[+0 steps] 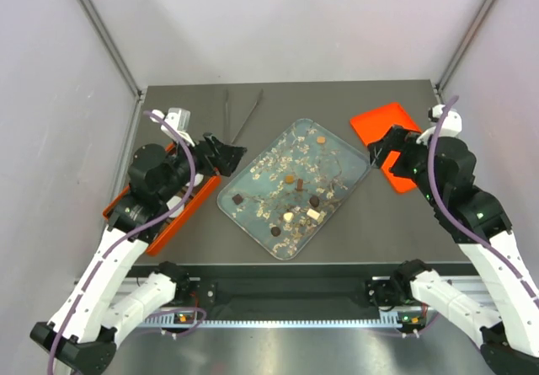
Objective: Pack the chocolate
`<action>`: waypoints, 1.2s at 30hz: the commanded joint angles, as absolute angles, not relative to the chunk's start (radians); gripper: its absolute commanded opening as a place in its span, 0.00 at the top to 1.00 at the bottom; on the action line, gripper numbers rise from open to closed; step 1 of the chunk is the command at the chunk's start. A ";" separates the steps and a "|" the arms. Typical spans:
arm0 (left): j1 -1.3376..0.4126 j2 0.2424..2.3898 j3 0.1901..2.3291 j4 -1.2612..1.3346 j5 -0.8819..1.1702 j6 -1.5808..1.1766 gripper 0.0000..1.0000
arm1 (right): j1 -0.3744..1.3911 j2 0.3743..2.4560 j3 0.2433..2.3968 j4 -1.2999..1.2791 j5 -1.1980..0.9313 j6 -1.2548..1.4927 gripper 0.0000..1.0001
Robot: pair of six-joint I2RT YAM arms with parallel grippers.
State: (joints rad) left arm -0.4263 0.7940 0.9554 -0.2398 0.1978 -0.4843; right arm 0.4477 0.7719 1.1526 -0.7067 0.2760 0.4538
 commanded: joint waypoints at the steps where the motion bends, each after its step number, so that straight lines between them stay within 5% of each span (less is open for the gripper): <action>1: -0.428 0.807 1.023 -0.259 0.132 -0.459 0.01 | 0.451 0.724 1.132 -0.602 0.246 0.425 0.00; 24: -0.425 1.274 1.324 -0.388 -0.152 -0.131 0.01 | 0.453 0.629 0.994 -0.488 0.230 0.357 0.00; 36: -0.309 1.652 1.514 -0.433 -0.020 -0.146 0.02 | 0.453 0.609 0.959 -0.494 0.221 0.324 0.00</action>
